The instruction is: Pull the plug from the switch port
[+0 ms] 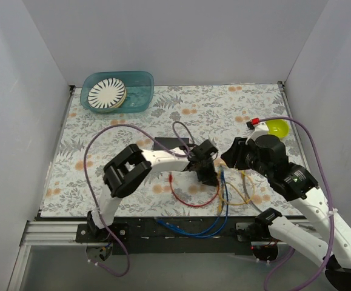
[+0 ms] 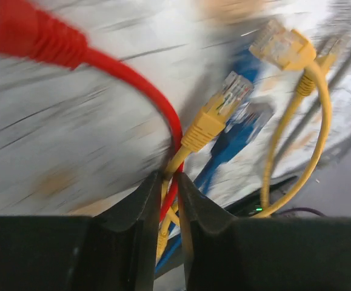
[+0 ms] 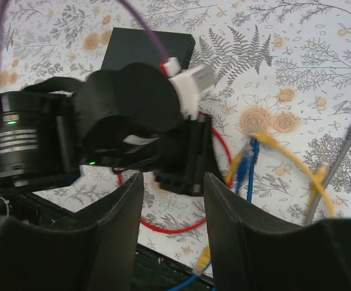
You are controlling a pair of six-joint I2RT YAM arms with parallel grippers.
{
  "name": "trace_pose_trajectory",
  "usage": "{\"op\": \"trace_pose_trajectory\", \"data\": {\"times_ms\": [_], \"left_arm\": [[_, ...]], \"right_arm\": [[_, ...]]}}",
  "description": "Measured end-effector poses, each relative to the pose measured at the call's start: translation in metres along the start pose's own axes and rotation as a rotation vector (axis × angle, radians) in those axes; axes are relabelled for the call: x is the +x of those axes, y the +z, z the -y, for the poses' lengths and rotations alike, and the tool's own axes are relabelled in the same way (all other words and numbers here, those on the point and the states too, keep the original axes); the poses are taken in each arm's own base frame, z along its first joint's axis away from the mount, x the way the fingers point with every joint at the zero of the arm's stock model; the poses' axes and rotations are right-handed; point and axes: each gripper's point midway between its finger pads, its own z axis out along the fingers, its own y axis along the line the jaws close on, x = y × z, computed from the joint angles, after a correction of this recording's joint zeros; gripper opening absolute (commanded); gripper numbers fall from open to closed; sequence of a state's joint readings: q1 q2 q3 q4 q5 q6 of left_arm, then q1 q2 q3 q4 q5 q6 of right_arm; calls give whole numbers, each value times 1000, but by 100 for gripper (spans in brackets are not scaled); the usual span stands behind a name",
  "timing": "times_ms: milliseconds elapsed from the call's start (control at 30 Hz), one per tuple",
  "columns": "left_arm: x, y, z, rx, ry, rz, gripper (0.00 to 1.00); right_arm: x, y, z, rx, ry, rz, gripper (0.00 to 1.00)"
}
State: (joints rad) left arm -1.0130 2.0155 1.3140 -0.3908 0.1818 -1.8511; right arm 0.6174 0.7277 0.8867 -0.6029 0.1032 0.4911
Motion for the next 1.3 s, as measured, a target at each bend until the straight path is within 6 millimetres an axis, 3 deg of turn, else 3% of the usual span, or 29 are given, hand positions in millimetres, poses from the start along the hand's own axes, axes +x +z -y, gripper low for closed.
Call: {"op": "trace_pose_trajectory", "data": {"times_ms": [133, 267, 333, 467, 500, 633, 700, 800, 900, 967, 1033, 1100, 1167, 1300], "left_arm": [[4, 44, 76, 146, 93, -76, 16], [20, 76, 134, 285, 160, -162, 18], [28, 87, 155, 361, 183, -210, 22], [40, 91, 174, 491, 209, -271, 51], [41, 88, 174, 512, 216, -262, 53], [36, 57, 153, 517, 209, -175, 56], [22, 34, 141, 512, 185, -115, 59], [-26, -14, 137, 545, 135, 27, 61], [-84, -78, 146, 622, 100, 199, 63], [-118, -125, 149, 662, 76, 317, 62], [-138, -166, 143, 678, 44, 411, 58], [-149, -192, 125, 655, -3, 476, 55], [-157, -201, 90, 574, -77, 516, 52], [-176, -183, -9, 311, -259, 572, 48]], "right_arm": [[-13, -12, -1, 17, -5, 23, 51], [-38, -30, -7, 13, 0, 100, 52], [-48, -39, -8, 13, 3, 141, 52], [-56, -50, -7, 18, 8, 184, 52], [-57, -51, -7, 20, 9, 186, 52], [-54, -50, -3, 39, 11, 178, 52], [-56, -52, -2, 45, 14, 188, 52], [-58, -55, -1, 46, 21, 205, 53], [-61, -54, -1, 46, 28, 224, 53], [-57, -46, 0, 50, 32, 217, 52], [-45, -29, 3, 57, 38, 177, 48], [-26, -5, 7, 67, 42, 103, 45], [-7, 20, 9, 71, 51, 32, 36], [34, 67, 18, 106, 65, -128, 19]]}}
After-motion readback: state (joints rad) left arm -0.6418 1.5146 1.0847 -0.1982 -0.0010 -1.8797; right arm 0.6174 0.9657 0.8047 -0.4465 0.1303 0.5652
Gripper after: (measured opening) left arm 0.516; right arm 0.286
